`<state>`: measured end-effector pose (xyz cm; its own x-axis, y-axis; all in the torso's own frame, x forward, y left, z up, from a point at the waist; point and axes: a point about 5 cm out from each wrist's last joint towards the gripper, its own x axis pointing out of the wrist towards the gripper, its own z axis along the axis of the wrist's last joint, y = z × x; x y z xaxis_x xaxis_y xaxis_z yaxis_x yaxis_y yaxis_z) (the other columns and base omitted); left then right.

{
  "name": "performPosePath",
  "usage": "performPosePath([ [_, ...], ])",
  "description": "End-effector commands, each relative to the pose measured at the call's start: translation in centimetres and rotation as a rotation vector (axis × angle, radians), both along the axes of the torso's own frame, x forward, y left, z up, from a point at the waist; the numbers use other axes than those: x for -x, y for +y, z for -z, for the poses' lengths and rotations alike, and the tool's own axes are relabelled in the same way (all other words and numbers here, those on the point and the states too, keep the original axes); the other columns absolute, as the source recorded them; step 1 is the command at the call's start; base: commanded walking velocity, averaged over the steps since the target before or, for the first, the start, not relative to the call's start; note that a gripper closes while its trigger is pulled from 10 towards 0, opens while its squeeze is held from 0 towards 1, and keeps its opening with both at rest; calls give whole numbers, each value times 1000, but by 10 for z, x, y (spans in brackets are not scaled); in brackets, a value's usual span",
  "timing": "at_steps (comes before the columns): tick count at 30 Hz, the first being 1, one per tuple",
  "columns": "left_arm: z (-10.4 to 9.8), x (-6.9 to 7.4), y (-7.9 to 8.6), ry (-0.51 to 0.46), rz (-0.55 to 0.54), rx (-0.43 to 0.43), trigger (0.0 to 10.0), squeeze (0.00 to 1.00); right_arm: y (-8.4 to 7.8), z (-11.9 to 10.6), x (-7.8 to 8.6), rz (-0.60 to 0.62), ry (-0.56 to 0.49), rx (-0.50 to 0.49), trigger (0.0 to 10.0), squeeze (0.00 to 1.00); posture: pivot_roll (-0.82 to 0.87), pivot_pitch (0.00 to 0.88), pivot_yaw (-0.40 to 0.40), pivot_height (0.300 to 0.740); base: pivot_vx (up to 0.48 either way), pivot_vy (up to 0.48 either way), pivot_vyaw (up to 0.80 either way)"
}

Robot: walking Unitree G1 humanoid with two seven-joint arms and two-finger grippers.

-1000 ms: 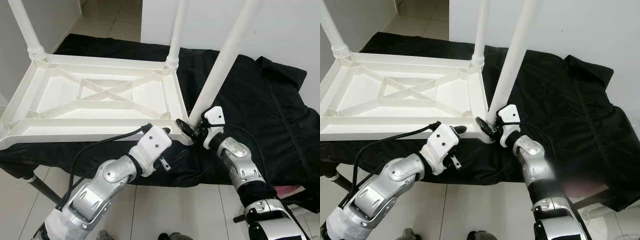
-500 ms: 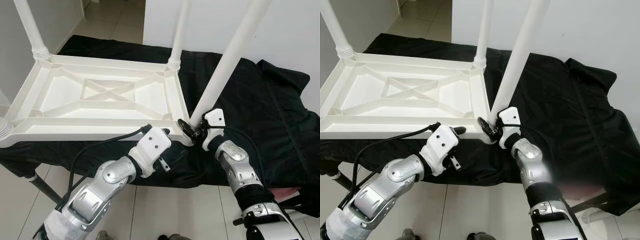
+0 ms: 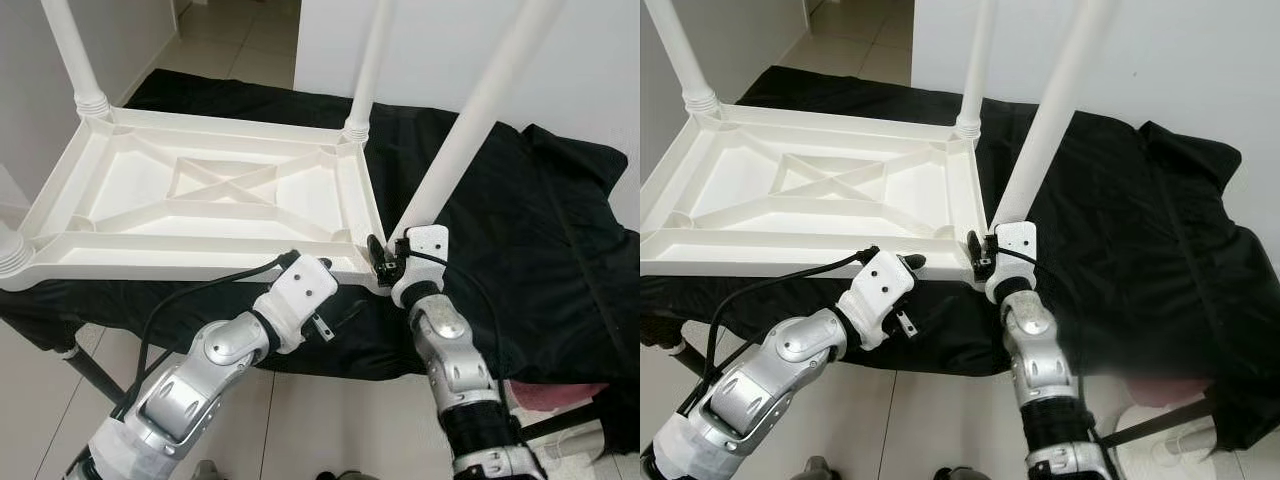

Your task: Building children table

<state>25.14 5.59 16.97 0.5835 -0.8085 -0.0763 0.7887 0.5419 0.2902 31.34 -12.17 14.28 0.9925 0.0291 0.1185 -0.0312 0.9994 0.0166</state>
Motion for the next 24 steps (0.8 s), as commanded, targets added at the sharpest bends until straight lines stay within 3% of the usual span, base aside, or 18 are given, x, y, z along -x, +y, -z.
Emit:
performPosePath([
  [1,1,2,-1,9,52,-13,10000,0,-12,17,8,113,75,-28,10000,0,67,95,-114,740,0,0,0],
  [6,2,1,1,7,44,-18,10000,0,4,21,17,137,98,-77,10000,0,57,107,-104,740,0,0,0],
  [15,1,-3,2,0,31,-17,10000,0,-3,10,15,151,65,-82,10000,0,52,114,-103,740,0,0,0],
  [16,1,-3,2,0,30,-18,10000,0,-2,7,15,146,56,-86,10000,404,54,115,-102,740,0,0,0],
  [17,1,-3,2,-1,30,-19,10000,0,0,5,15,106,46,-121,10000,1000,56,116,-103,740,0,0,0],
  [24,2,0,1,6,42,-16,10000,0,-3,-10,14,40,-39,-112,10000,1000,55,116,-103,740,0,0,0],
])
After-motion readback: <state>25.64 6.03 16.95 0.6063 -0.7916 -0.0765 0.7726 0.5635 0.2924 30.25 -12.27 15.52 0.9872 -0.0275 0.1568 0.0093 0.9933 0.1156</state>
